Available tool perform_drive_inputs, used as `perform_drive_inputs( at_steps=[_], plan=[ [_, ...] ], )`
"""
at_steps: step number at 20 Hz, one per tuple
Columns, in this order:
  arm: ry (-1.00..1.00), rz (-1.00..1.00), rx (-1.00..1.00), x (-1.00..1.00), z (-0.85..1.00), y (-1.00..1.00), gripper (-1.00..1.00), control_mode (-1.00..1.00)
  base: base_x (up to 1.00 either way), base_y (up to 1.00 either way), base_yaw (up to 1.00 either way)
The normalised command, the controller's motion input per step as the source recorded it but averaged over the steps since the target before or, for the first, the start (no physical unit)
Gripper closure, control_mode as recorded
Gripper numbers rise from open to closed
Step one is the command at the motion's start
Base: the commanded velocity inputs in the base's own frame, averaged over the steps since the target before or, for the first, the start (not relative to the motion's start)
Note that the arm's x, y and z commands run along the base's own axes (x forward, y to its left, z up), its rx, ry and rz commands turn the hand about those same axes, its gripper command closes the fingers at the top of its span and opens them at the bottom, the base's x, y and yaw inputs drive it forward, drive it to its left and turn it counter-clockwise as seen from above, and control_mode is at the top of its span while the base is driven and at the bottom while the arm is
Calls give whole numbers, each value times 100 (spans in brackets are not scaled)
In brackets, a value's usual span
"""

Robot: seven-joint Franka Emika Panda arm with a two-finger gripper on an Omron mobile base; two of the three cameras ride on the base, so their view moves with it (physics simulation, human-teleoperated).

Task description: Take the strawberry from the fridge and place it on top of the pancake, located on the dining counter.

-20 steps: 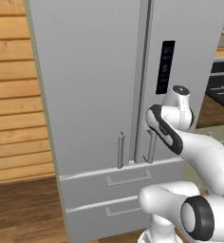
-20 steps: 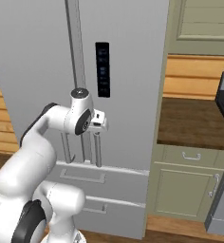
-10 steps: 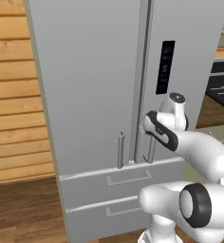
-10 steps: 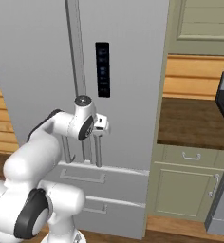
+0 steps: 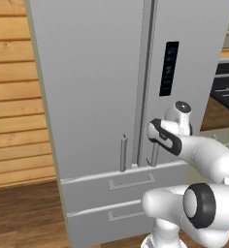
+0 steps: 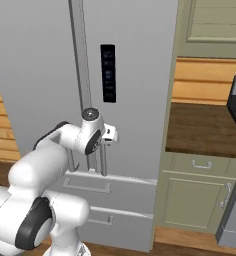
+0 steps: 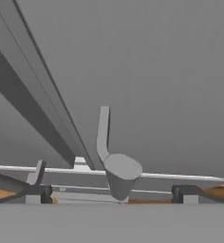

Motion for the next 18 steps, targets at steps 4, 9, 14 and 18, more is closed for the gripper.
perform_drive_inputs(
  at_steps=[4,9,14,18],
  plan=[
    [1,0,0,26,-2,-3,-100,-100,0,0,0],
    [1,0,0,20,-13,1,-100,-100,0,0,0],
    [1,0,0,14,-23,0,-100,-100,0,0,0],
    [0,0,0,12,-12,0,100,-100,0,0,0]
  ],
)
